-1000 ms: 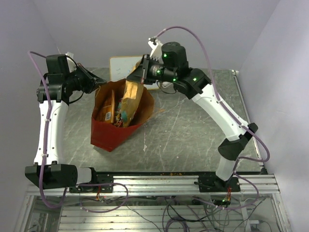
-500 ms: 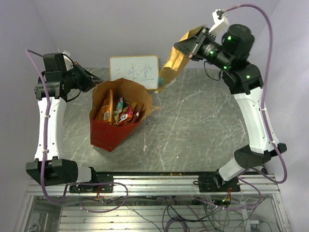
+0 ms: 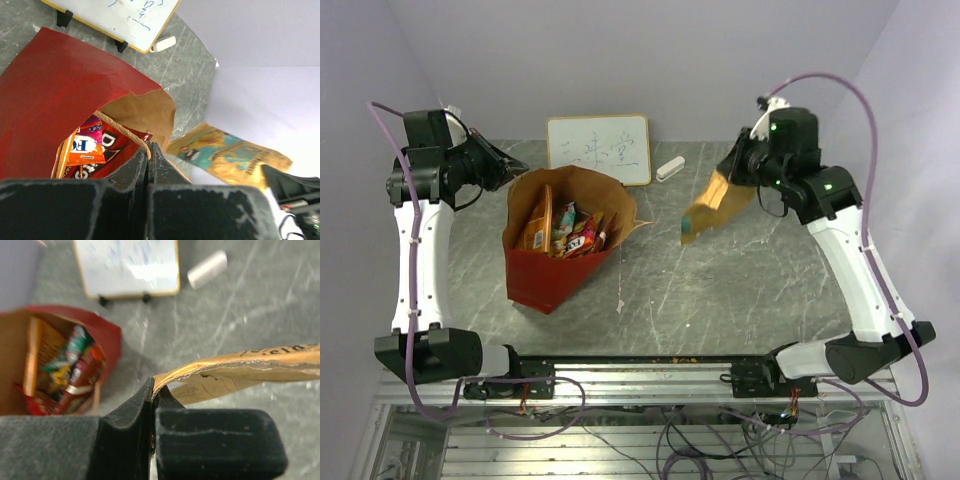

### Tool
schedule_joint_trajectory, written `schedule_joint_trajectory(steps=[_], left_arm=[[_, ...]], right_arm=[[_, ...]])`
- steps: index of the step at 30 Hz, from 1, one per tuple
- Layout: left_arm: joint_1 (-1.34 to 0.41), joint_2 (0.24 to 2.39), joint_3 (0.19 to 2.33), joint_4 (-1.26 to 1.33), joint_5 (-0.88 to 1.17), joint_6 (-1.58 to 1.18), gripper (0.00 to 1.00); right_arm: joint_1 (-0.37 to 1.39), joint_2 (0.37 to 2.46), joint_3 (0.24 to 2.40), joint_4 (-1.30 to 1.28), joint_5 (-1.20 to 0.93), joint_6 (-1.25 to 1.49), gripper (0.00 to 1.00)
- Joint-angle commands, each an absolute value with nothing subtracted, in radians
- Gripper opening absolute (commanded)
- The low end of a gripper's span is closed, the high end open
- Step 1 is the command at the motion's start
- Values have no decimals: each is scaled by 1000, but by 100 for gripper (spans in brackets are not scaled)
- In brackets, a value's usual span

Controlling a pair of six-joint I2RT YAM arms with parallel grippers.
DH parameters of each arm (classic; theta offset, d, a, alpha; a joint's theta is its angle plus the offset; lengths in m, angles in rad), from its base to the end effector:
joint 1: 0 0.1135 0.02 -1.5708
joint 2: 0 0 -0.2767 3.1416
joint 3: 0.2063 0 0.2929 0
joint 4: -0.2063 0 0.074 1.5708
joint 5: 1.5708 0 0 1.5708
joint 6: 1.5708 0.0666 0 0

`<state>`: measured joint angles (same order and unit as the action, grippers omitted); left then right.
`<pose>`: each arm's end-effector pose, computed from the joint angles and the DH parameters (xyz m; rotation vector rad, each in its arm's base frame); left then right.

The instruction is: Take the snacks out of the paper bag

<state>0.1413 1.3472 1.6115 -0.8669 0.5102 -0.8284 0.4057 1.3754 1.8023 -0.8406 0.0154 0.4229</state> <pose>0.3299 0.0141 0.4412 -0.7652 2.1058 -0.9382 0.3047 0.1297 0.5017 0.0276 2.0218 0.5173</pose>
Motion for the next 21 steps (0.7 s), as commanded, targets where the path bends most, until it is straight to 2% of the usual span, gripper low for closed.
schedule_joint_trajectory(steps=[1,8,14,18,21], left_arm=[[152,1342,1650,-838,558,-819,7],[152,1347,1643,-830,558,-824,7],[152,1349,1648,-830,556,-824,7],[153,1339,1635,-824,555,-833,7],[152,1324,1616,-806,562,-849,7]], right_arm=[[401,1328,1656,-857,-19,417,0],[403,1327,1457,-674,-488,665,0],[390,1253,1291,-540,-731,785,0],[331,1172,1124,-645,-761,700,0],[245,1129,971,-763,-668,544,0]])
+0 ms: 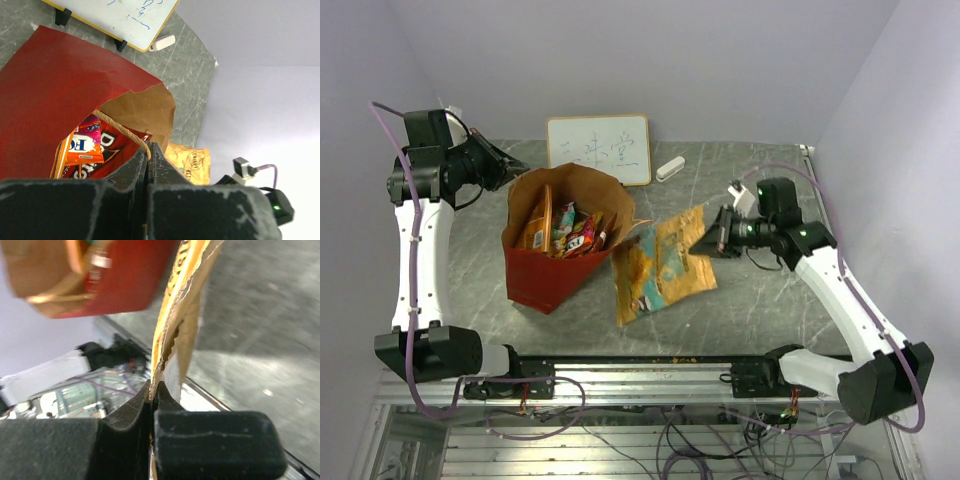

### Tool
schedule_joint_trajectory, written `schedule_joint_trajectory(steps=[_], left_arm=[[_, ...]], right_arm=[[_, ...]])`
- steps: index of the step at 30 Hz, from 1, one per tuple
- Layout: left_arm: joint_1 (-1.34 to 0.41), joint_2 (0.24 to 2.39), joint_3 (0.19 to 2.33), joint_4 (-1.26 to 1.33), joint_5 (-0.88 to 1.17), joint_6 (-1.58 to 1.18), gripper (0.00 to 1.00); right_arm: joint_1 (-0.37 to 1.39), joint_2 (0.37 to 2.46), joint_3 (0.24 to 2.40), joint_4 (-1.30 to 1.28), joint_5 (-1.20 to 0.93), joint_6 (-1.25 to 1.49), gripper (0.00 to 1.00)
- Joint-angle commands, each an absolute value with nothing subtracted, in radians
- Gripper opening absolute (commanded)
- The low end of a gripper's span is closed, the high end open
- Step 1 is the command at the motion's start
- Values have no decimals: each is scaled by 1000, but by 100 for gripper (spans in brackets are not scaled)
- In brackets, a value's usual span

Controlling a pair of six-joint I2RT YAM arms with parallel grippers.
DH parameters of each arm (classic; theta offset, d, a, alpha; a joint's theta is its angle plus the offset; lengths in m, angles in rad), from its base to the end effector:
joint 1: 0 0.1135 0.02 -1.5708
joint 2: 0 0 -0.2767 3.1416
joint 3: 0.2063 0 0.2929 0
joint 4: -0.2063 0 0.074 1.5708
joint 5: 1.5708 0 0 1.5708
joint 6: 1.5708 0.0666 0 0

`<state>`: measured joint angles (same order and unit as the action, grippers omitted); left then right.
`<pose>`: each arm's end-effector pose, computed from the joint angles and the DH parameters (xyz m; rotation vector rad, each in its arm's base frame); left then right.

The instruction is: Take the snacks out of the paper bag

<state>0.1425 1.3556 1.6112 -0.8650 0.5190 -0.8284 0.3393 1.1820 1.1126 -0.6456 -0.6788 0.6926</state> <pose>0.3326 0.0143 0.4389 -0.7660 2.1125 -0.9469 0.2693 0.1394 0.3270 0.0415 2.4407 1.2824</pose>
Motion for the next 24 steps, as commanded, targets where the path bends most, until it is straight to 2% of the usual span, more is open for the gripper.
schedule_joint_trajectory(steps=[1,5,10,13,14,15,17,22,24], left_arm=[[152,1319,1610,-803,565,-852,7],[152,1309,1603,-816,561,-843,7],[152,1307,1595,-800,574,-854,7],[152,1305,1601,-801,571,-852,7],[153,1303,1600,-800,571,-851,7],[152,1299,1598,-798,572,-853,7],[153,1295,1591,-789,578,-856,7],[152,1291,1587,-773,612,-845,7],[151,1288,1588,-763,627,-835,7]], right_arm=[[214,1125,909,-796,-642,502,0],[142,1159,829,-929,-382,442,6],[114,1149,817,-989,-137,529,24],[111,1157,812,-1005,-21,596,26],[107,1157,813,-1018,12,626,31],[103,1152,806,-1017,34,646,40],[85,1134,762,-1002,61,675,68],[50,1079,784,-953,-12,664,70],[51,1078,858,-906,-179,577,72]])
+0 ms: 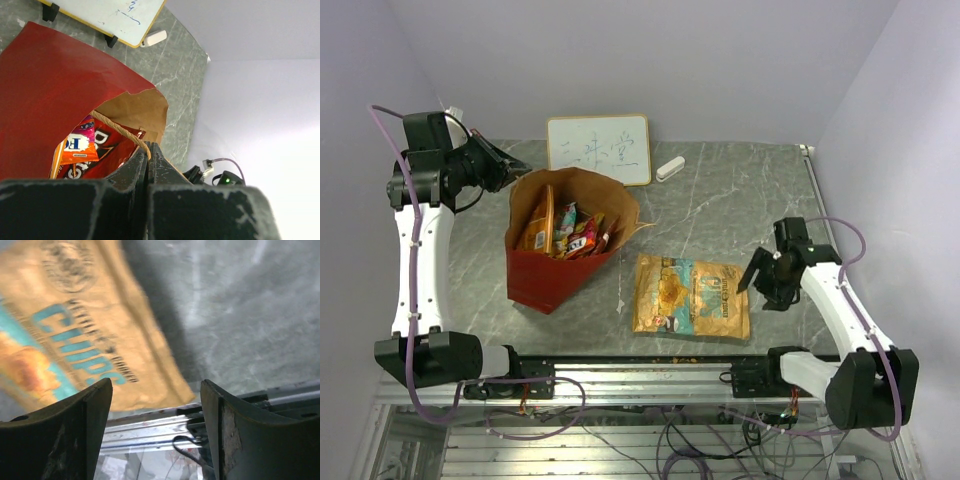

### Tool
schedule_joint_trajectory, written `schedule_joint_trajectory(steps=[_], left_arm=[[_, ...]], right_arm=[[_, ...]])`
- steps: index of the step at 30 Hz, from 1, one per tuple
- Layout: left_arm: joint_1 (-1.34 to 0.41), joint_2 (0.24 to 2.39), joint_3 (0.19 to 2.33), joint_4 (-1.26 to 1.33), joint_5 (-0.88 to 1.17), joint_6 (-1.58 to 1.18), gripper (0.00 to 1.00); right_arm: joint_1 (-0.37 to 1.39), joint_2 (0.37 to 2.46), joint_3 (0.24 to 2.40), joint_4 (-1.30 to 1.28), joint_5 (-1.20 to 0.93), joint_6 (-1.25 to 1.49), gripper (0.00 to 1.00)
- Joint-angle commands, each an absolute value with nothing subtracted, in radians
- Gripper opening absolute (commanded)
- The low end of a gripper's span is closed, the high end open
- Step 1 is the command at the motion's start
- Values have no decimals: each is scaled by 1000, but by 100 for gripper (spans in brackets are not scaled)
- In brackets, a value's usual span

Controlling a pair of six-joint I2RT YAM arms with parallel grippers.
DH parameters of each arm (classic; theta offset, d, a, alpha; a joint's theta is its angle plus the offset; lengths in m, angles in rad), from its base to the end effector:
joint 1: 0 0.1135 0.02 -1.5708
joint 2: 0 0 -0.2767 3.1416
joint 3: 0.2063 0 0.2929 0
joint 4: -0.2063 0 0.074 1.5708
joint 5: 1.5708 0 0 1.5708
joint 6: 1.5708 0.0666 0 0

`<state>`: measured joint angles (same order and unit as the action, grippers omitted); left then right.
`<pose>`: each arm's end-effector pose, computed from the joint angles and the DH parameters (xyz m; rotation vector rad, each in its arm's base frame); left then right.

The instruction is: Take the snacks out of the paper bag

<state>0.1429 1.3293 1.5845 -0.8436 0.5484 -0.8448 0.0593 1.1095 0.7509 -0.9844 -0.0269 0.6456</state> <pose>0.3265 0.0119 0.4400 -0.7530 2.0986 -0.9878 0.2176 0.0147 0.1799 0.8433 2.8093 0.1529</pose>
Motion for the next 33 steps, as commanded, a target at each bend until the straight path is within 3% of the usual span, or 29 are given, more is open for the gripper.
schedule_joint_trajectory(steps=[1,5,8,12,18,21,26,29,33], left_arm=[[151,1286,1588,-762,631,-828,7],[151,1281,1585,-746,649,-819,7],[149,1276,1580,-738,652,-816,7],[149,1263,1560,-720,649,-836,7],[147,1284,1553,-711,660,-863,7],[148,1286,1566,-693,634,-865,7],[149,1347,1642,-712,607,-845,7],[150,1376,1695,-744,578,-819,7],[160,1419,1769,-744,551,-816,7]], right_arm=[[51,1094,889,-874,-293,515,73],[73,1228,1045,-833,-626,484,76],[163,1289,1150,-756,-726,615,77],[359,1349,1262,-601,-674,862,77],[463,1411,1240,-319,-563,1190,77],[484,1478,1275,-351,-556,1184,76],[489,1579,1347,-478,-615,1111,60],[519,1614,1387,-499,-646,1084,33],[525,1706,1494,-575,-676,1011,10]])
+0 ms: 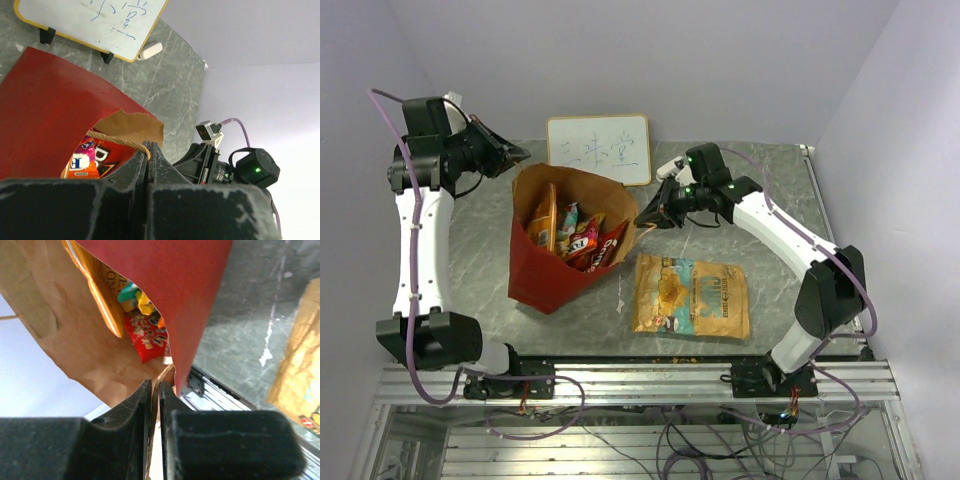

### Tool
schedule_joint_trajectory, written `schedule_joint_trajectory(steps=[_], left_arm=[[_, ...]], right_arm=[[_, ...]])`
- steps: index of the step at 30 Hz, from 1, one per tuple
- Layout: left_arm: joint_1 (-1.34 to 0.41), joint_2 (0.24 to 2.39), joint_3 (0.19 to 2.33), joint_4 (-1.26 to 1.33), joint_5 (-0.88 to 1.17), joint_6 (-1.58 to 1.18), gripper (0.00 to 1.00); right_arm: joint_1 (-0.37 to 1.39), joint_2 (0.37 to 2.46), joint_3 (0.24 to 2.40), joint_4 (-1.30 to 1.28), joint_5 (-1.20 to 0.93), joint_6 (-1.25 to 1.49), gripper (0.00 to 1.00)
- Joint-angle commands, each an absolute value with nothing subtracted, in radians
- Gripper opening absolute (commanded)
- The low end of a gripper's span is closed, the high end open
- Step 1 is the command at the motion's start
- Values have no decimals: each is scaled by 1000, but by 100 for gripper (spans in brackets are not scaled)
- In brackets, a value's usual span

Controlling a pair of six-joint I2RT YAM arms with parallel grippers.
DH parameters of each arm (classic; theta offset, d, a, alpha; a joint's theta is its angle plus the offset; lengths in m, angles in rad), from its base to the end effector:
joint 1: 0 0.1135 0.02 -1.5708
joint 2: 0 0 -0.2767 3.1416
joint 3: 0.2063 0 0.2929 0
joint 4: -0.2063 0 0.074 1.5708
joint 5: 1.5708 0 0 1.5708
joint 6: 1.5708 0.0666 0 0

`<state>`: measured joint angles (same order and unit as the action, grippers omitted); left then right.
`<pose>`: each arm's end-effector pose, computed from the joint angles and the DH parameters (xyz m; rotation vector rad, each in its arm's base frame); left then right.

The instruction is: Take the snacks out of the paper bag

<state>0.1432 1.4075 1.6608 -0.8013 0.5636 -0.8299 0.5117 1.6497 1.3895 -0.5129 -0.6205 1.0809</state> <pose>0.3502 0.0146 0.4486 -0.6992 2.0719 -0.9962 0.3525 0.2424 0.2840 0.4020 2.6541 1.3978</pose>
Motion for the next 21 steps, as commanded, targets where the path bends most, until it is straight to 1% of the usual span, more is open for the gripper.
schedule_joint_trajectory(steps=[1,3,8,10,13,15,17,19,21], left_arm=[[165,1437,1798,-751,548,-813,7],[183,1474,1865,-779,542,-799,7],[242,1558,2043,-840,528,-752,7],[260,1580,2075,-841,546,-758,7],[264,1589,2058,-790,587,-784,7],[265,1573,2002,-737,620,-808,7],[264,1546,1922,-689,647,-827,7],[245,1525,1857,-695,649,-816,7],[205,1498,1799,-699,643,-826,7]], right_arm=[[534,1725,1520,-584,-692,999,9],[557,1787,1591,-596,-730,965,5],[619,1939,1802,-673,-768,880,4],[639,1980,1854,-687,-791,864,5],[652,2009,1893,-715,-803,841,5],[653,1992,1848,-690,-792,848,5],[652,1958,1735,-628,-788,867,6],[653,1922,1638,-581,-785,868,8],[653,1892,1570,-590,-761,823,9]])
